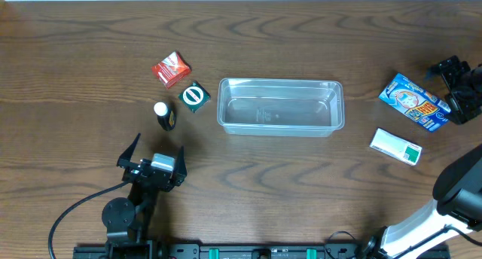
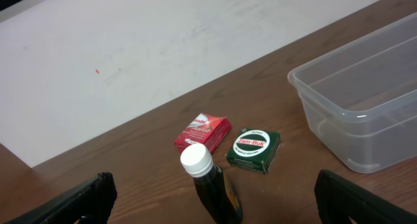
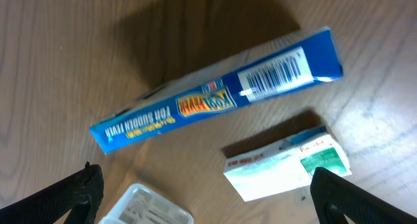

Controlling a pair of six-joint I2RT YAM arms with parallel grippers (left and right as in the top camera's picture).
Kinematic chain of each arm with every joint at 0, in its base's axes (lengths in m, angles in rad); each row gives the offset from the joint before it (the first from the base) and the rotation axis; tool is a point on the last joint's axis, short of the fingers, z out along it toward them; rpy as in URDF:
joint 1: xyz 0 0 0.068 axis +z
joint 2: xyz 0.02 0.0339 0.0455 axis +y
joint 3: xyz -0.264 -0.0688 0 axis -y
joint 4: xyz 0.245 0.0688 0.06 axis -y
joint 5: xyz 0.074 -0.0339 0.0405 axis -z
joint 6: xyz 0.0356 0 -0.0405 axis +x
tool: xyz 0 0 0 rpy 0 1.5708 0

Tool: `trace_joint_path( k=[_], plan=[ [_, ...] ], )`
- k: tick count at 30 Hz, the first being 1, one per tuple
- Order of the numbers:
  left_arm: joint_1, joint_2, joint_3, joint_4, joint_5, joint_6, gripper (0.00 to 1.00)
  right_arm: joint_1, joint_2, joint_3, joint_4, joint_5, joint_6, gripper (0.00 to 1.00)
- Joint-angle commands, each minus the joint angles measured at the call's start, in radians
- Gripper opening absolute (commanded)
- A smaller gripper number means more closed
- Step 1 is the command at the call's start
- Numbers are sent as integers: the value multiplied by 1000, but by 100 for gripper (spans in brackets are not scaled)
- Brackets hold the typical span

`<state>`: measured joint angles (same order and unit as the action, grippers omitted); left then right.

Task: Pack container
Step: 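Move the right gripper to the blue Kool Fever box and grasp it, then lift the blue box with the right gripper and carry it over the container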

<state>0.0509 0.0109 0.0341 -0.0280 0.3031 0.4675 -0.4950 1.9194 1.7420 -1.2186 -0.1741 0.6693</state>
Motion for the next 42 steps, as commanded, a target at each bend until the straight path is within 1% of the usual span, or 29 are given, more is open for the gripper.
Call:
trace_joint_path(
  k=[1, 8, 15, 22, 23, 27, 30, 31, 37, 42],
  plan=[
    [5, -6, -30, -15, -8, -14, 98, 0, 1, 28, 19, 14, 19, 99],
    [5, -6, -30, -15, -8, -14, 98, 25, 25, 28, 46, 73, 41, 99],
    [5, -6, -30, -15, -8, -14, 98, 75, 81, 28, 54, 88, 58, 99],
    [5, -6, -30, -15, -8, -14, 98, 83, 129, 28, 98, 116, 70, 99],
    [5, -6, -30, -15, -8, -14, 98, 83, 130, 28, 101, 118, 71, 97],
    [5, -6, -30, -15, -8, -14, 98, 84, 137, 28, 101, 146, 70, 77],
    [5, -6, -30, -15, -8, -14, 98, 84, 141, 28, 101, 179, 70, 71],
    [5, -6, -30, -15, -8, -14, 98, 84, 144, 28, 99, 192, 70, 66],
    [5, -6, -30, -15, -8, -14, 98, 94, 147, 26, 89, 212, 62, 54],
    [5, -6, -30, -15, -8, -14, 98, 121, 147, 1, 81, 224, 59, 53]
  ],
)
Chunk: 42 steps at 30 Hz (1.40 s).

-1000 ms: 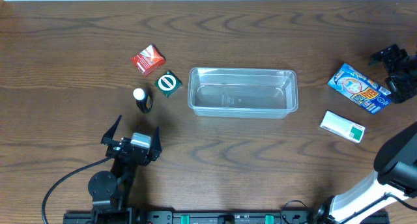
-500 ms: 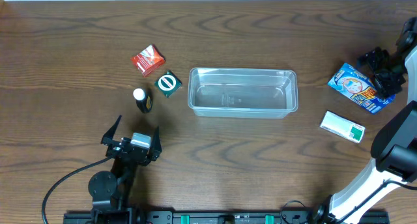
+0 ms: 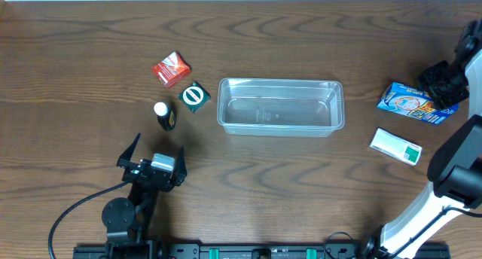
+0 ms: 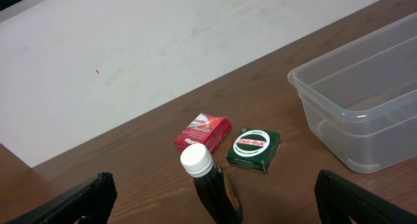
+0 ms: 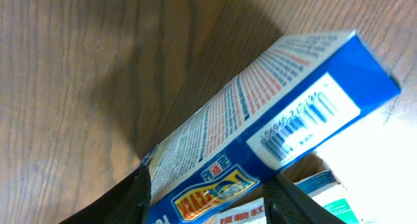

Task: Pack container
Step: 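Lift the blue box with the right gripper and carry it over the container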

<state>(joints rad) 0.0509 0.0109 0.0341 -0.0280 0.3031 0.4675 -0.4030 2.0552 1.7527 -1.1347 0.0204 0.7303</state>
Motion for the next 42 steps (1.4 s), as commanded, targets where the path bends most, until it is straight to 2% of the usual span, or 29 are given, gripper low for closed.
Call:
trace_joint_path(
  k=[1, 3, 8, 13, 17, 19, 25, 31, 38, 42],
  plan=[
    [5, -6, -30, -15, -8, -14, 98, 34, 12, -19, -1, 29, -2, 52],
    [5, -6, -30, -15, -8, -14, 98, 42, 11, -43, 10, 28, -2, 47],
    [5, -6, -30, -15, -8, -14, 98, 56, 12, -102, 48, 28, -2, 41],
    [5, -6, -30, -15, -8, -14, 98, 55, 11, -109, 50, 29, -2, 28],
    [5, -6, -30, -15, -8, -14, 98, 47, 11, -109, 53, 36, -4, 17],
    [5, -6, -30, -15, -8, -14, 98, 41, 11, -109, 64, 35, -40, 1],
    [5, -6, -30, -15, -8, -14, 98, 37, 11, -105, 72, -4, -230, 1],
    [5, -6, -30, -15, -8, -14, 98, 37, 11, -74, 94, -241, -446, 1],
    [5, -6, -30, -15, -8, -14, 98, 44, -18, 59, 24, -525, -679, 1],
    [5, -6, -30, -16, -8, -14, 98, 74, -71, 139, -30, -567, -856, 1]
  ],
)
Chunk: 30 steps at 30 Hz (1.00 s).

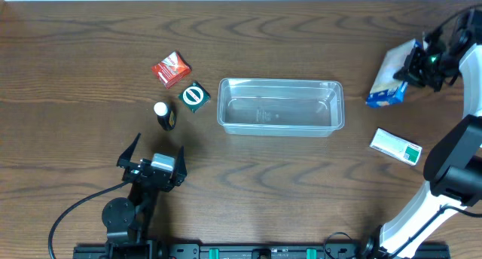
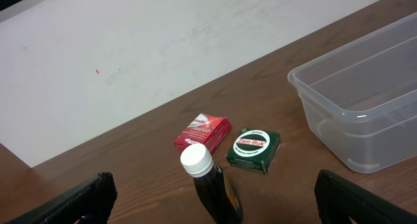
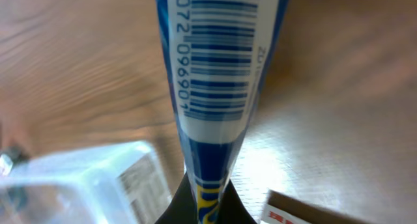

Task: Pack container
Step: 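Lift the blue box with the right gripper and carry it over the container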

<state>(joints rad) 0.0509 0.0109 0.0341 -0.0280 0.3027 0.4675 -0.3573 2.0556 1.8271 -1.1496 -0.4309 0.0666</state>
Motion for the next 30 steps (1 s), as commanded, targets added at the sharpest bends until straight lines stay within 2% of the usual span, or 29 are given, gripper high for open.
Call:
trace_joint_path(
  k=[1, 3, 6, 10, 15, 22, 30],
  plan=[
    [5, -6, -30, -15, -8, -14, 98, 41, -87, 84, -28, -115, -250, 1],
    [5, -6, -30, -15, -8, -14, 98, 72, -120, 112, -46, -116, -367, 1],
    [5, -6, -30, -15, -8, -14, 98, 150, -184, 136, -72, -115, -620, 1],
    [5, -6, -30, -15, -8, -14, 98, 266, -248, 135, -72, -100, -826, 1],
    [5, -6, -30, -15, -8, -14, 98, 449, -291, 135, -107, 51, -1046, 1],
    [5, -6, -30, -15, -8, -14, 98, 615, -286, 91, -149, 148, -1231, 1],
    [5, -6, -30, -15, -8, -14, 98, 643, -286, -37, -135, 219, -1344, 1]
  ],
)
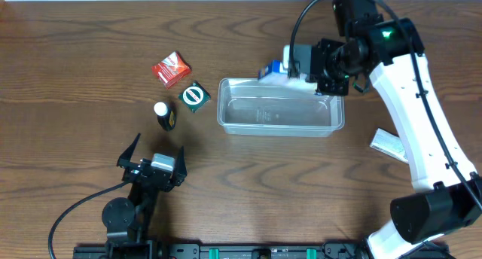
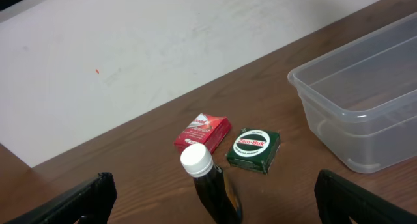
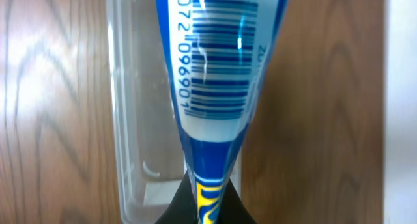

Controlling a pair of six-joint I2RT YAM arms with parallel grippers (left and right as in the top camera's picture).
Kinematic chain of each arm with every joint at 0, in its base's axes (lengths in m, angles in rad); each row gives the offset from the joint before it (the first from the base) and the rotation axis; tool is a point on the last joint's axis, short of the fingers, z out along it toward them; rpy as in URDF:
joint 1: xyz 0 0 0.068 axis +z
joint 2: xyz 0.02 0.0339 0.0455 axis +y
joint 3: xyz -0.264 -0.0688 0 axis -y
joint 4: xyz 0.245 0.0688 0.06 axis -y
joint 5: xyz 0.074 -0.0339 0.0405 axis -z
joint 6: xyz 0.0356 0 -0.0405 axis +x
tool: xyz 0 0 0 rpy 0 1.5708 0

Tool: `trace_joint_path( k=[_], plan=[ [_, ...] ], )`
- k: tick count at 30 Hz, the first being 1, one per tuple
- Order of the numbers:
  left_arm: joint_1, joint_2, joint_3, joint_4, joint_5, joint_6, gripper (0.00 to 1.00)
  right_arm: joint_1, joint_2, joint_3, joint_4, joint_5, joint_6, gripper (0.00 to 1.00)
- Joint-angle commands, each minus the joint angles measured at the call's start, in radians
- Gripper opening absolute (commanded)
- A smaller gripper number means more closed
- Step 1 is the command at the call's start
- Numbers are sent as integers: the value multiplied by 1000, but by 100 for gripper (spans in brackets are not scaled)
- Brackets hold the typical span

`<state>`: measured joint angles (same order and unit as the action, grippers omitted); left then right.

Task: Pack container
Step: 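Lift the blue box with the right gripper and carry it over the container, then lower the blue box upright into the container with the right gripper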

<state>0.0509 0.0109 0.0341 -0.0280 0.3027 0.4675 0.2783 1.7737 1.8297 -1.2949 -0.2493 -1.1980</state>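
A clear plastic container (image 1: 280, 107) lies mid-table, also seen as the container (image 2: 365, 113) and the container (image 3: 137, 120). My right gripper (image 1: 301, 63) is shut on a blue packet (image 3: 215, 61) and holds it over the container's far rim; the packet (image 1: 273, 69) shows blue at that rim. My left gripper (image 1: 154, 165) stands open near the front left, apart from a dark bottle (image 2: 212, 185) with a white cap, a green Zam-Buk box (image 2: 254, 150) and a red box (image 2: 202, 133).
A white and green box (image 1: 388, 142) lies to the right of the container, partly under my right arm. The bottle (image 1: 164, 115), green box (image 1: 195, 96) and red box (image 1: 172, 68) cluster left of the container.
My right gripper, still shut on the blue packet, has moved left from beside the container's right end to over its far rim. The left arm has not moved.
My right gripper was open over the blue packet lying on the table at the far right. Then it stood around the packet. Then it held the packet on edge, lifted near the container's right end, and now over the container's far rim.
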Motion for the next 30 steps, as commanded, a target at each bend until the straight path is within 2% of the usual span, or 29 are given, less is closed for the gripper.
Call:
trace_joint_path(
  k=[1, 5, 10, 17, 22, 30],
  plan=[
    [5, -6, -30, -15, -8, -14, 98, 5, -4, -60, 21, 43, -79, 1],
    [5, -6, -30, -15, -8, -14, 98, 2, -4, -136, 77, 44, -84, 1],
    [5, -6, -30, -15, -8, -14, 98, 2, -4, -222, 132, 44, -172, 1],
    [5, -6, -30, -15, -8, -14, 98, 2, -4, -345, 272, 63, -181, 1],
    [5, -6, -30, -15, -8, -14, 98, 2, 0, -383, 314, 70, -239, 1],
    [5, -6, -30, -15, -8, -14, 98, 2, 0, -425, 407, 70, -211, 1]
  ],
)
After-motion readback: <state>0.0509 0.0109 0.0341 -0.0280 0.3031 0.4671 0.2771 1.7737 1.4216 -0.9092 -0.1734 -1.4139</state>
